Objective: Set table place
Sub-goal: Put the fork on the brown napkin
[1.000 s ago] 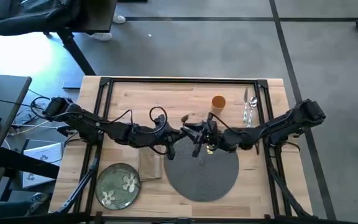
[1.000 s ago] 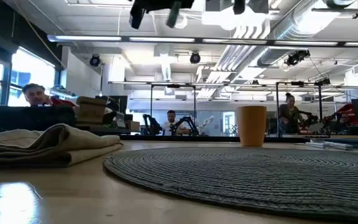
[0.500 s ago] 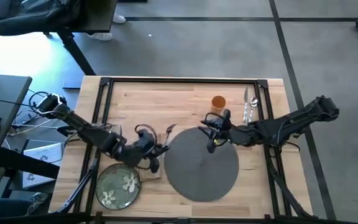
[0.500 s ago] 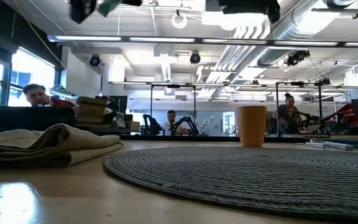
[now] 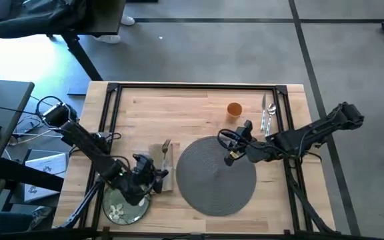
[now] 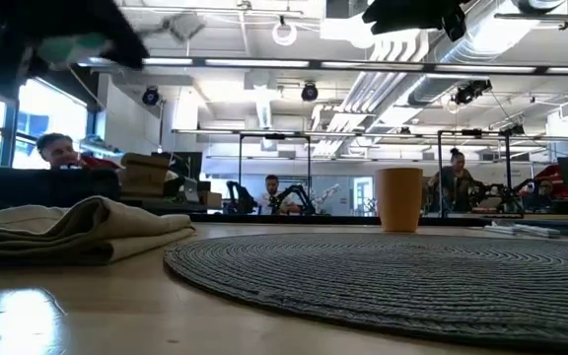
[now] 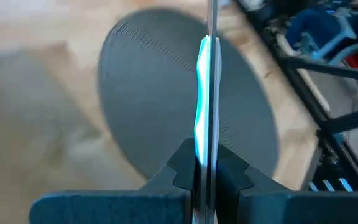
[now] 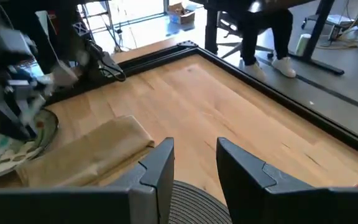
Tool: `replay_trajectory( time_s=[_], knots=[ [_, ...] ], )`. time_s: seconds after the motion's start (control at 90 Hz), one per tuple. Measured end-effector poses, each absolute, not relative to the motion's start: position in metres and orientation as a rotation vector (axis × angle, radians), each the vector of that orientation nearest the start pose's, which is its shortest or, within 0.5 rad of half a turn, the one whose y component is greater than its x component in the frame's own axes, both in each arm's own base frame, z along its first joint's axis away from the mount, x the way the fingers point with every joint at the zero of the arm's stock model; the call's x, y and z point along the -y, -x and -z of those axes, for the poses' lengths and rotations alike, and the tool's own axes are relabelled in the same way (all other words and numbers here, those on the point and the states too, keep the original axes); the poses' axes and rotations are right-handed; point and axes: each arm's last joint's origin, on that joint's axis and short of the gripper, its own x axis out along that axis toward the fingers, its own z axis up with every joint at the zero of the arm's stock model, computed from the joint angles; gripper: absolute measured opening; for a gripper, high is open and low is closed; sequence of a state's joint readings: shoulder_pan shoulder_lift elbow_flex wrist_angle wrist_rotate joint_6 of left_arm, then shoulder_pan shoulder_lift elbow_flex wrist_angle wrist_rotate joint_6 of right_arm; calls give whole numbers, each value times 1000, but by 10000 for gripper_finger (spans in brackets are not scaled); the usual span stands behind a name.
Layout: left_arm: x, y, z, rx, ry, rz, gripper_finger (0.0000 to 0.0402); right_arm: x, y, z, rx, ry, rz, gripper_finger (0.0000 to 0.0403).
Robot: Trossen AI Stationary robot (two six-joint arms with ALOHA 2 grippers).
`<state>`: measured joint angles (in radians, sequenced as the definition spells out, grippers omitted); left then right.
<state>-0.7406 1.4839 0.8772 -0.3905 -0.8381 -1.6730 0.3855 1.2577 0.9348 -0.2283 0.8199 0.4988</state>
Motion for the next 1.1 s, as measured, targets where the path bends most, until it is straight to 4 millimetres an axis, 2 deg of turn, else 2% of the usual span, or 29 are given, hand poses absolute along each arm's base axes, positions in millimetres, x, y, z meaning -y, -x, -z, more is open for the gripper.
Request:
replay_trajectory(
  time_s=[0.222,0.344,0.489,0.711,0.922,1.1],
  knots=[
    [161,-209,-171,-455,1055,-690,10,-81,-257,-281,-362,-149,528,99],
    [157,-209,-161,-493,1154,-681,11,-83,-262,-274,-385,-131,533,99],
    [152,-216,-157,-501,1237,-635,13,-85,-269,-263,-415,-106,544,99],
    [137,-225,-150,-545,1258,-712,14,-86,-277,-251,-448,-83,558,99],
    [142,-232,-130,-626,1349,-748,15,-87,-279,-247,-461,-79,551,99],
    [140,-235,-129,-653,1371,-757,15,-87,-279,-247,-462,-77,550,99]
  ],
)
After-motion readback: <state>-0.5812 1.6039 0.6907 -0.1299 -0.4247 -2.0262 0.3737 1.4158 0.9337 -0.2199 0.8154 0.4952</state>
